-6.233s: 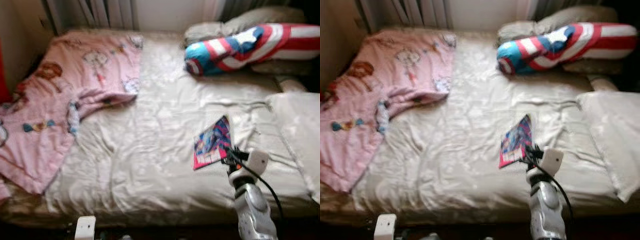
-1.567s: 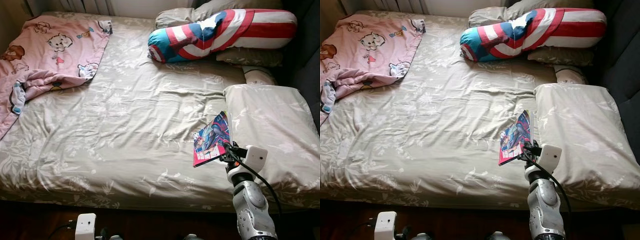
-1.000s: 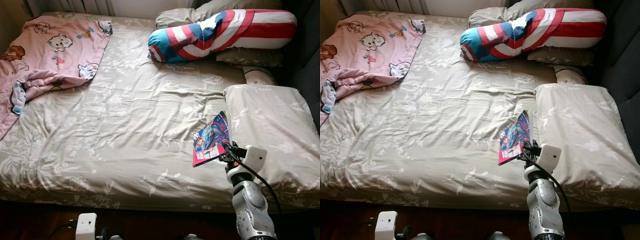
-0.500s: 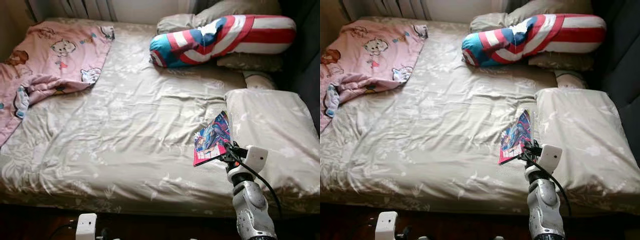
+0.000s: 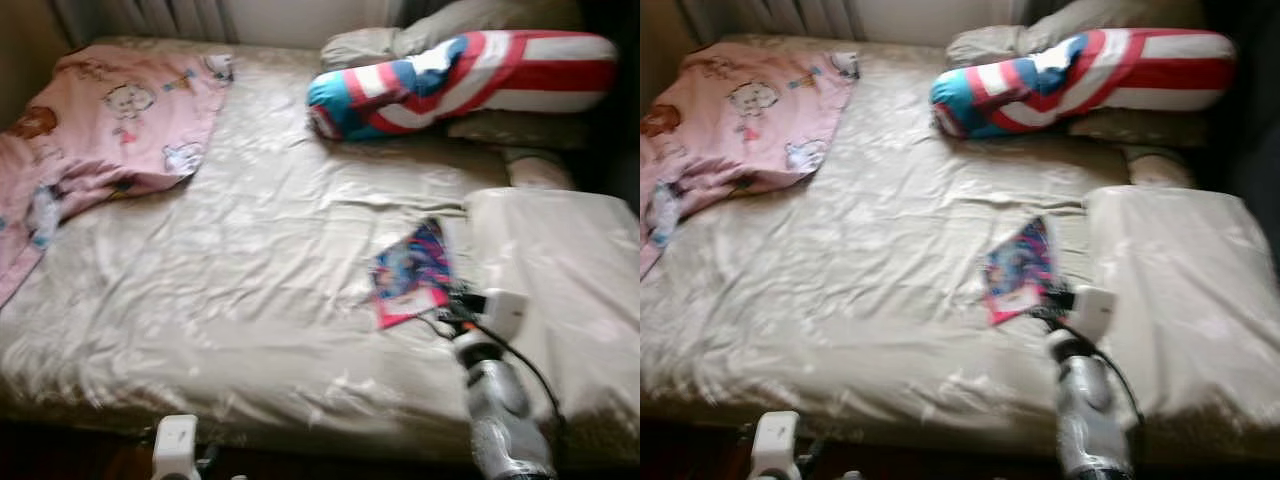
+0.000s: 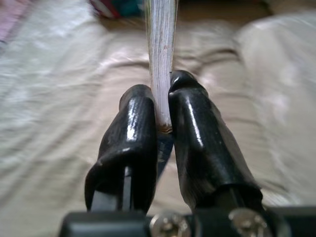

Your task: Clean up the room

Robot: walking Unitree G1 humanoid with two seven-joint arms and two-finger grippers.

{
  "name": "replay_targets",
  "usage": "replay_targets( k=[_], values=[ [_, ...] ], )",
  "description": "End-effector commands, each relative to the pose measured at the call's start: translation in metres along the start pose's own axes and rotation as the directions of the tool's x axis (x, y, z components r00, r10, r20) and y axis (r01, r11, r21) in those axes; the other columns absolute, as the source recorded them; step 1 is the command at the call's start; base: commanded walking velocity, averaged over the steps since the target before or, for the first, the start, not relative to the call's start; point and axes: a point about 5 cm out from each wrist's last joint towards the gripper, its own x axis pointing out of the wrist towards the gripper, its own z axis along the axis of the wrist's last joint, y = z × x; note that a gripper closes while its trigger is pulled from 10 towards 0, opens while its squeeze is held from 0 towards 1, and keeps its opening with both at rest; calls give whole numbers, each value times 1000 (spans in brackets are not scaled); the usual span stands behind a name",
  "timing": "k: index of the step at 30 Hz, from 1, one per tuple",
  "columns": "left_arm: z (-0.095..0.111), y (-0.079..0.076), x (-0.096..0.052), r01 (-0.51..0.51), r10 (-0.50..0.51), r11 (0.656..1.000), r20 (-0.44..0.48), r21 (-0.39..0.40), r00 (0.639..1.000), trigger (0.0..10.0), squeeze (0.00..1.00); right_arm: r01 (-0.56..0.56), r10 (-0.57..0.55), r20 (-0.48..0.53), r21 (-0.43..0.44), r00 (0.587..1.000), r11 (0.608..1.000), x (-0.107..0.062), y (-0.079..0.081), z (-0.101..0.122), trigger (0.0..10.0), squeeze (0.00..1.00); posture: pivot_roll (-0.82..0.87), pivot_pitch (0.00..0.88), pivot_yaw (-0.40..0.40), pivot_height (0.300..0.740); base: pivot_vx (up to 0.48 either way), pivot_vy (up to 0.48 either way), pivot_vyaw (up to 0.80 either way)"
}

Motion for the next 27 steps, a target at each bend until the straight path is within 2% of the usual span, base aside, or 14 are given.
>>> replay_targets(
  k=[1, 7, 8, 12, 13, 14, 15, 16, 17, 18, 20, 22, 26, 27],
  values=[
    [-21, 3, -9, -18, 17, 1000, -70, -8, 997, 10000, 0, -41, 41, 19, 2, 999, 999, -1, 9, 2, 10000, 0, 39, 202, -67, 718, 0, 0, 0],
    [-11, 5, -6, -20, 20, 1000, -15, -15, 1000, 10000, 0, -46, 45, 16, 4, 999, 999, -1, 9, 2, 10000, 0, 39, 211, -65, 718, 0, 0, 0],
    [-1, 6, -4, -20, 21, 1000, 37, -22, 999, 10000, 0, -47, 47, 18, 8, 999, 999, -1, 10, 2, 10000, 0, 39, 211, -64, 718, 0, 0, 0],
    [14, 7, -1, -18, 22, 999, 120, -28, 993, 10000, 0, -49, 49, 20, 10, 999, 999, -1, 10, 2, 10000, 0, 39, 215, -63, 718, 0, 0, 0],
    [23, 8, 0, -18, 23, 999, 164, -31, 986, 10000, 0, -51, 51, 19, 10, 999, 999, -1, 11, 2, 10000, 0, 39, 215, -62, 718, 0, 0, 0],
    [23, 8, 0, -18, 23, 999, 164, -31, 986, 10000, 0, -51, 51, 19, 10, 999, 999, -1, 11, 2, 10000, 0, 39, 215, -62, 718, 0, 0, 0],
    [29, 9, 1, -17, 23, 999, 194, -33, 981, 10000, 0, -52, 52, 19, 11, 998, 999, -1, 11, 2, 10000, 0, 39, 215, -62, 718, 0, 0, 0],
    [44, 10, 2, -15, 26, 999, 273, -40, 962, 10000, 0, -54, 54, 19, 11, 998, 998, -1, 11, 2, 10000, 0, 39, 212, -62, 718, 0, 0, 0],
    [44, 10, 2, -15, 26, 999, 273, -40, 962, 10000, 0, -54, 54, 19, 11, 998, 998, -1, 11, 2, 10000, 0, 39, 212, -62, 718, 0, 0, 0],
    [60, 11, 2, -12, 29, 999, 348, -51, 937, 10000, 0, -57, 56, 18, 12, 998, 998, -2, 11, 2, 10000, 0, 38, 212, -61, 718, 0, 0, 0],
    [72, 12, 1, -8, 31, 998, 403, -57, 915, 10000, 0, -60, 59, 17, 15, 998, 998, -2, 11, 1, 10000, 0, 41, 207, -61, 718, 0, 0, 0],
    [76, 13, 0, -7, 31, 998, 422, -58, 906, 10000, 0, -61, 61, 17, 16, 998, 998, -2, 11, 1, 10000, 0, 41, 207, -61, 718, 0, 0, 0],
    [98, 13, -3, 1, 38, 997, 509, -76, 860, 10000, 0, -76, 76, 20, 28, 997, 997, -2, 16, 1, 10000, 0, 41, 203, -57, 718, 0, 0, 0],
    [98, 13, -3, 1, 38, 997, 509, -76, 860, 10000, 0, -76, 76, 20, 28, 997, 997, -2, 16, 1, 10000, 0, 41, 203, -57, 718, 0, 0, 0]
  ],
)
